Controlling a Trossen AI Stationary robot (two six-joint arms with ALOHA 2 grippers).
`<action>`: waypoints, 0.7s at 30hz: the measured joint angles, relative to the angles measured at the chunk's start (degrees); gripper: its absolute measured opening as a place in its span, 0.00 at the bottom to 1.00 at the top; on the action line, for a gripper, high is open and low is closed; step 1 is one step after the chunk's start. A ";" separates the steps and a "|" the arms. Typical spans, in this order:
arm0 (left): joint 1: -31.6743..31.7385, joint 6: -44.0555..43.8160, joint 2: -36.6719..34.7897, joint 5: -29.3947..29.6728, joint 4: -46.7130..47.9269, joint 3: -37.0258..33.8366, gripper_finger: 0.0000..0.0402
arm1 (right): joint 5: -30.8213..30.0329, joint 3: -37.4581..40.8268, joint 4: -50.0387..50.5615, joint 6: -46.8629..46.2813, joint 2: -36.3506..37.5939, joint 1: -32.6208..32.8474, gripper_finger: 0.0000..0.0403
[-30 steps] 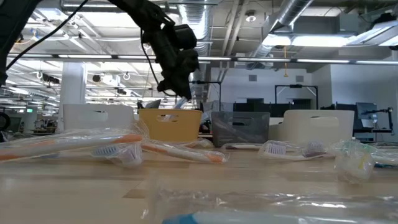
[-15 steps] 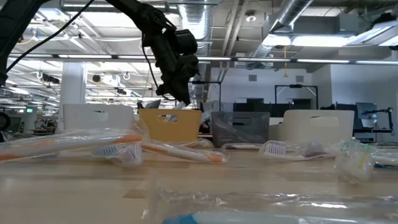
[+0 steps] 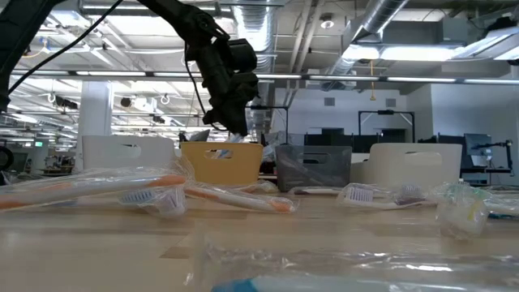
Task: Pick & Place Toothbrushes
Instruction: Put the blue toothbrush into the orange bin, then put the bottom green toothbrush into the left white bin
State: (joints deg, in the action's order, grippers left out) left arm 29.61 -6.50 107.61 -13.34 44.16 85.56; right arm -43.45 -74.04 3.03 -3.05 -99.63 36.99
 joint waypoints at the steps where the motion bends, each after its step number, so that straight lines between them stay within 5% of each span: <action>1: 0.00 -0.11 0.00 0.00 0.00 0.00 0.18 | -0.01 0.00 0.00 0.00 0.00 0.00 0.66; 21: 0.28 -3.15 -4.68 -0.23 -0.26 -0.09 0.44 | 0.07 0.00 0.02 0.02 0.00 0.91 0.66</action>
State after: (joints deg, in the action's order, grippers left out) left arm 29.89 -9.66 102.94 -13.58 43.91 85.47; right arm -43.38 -74.04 3.05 -3.03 -99.63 37.90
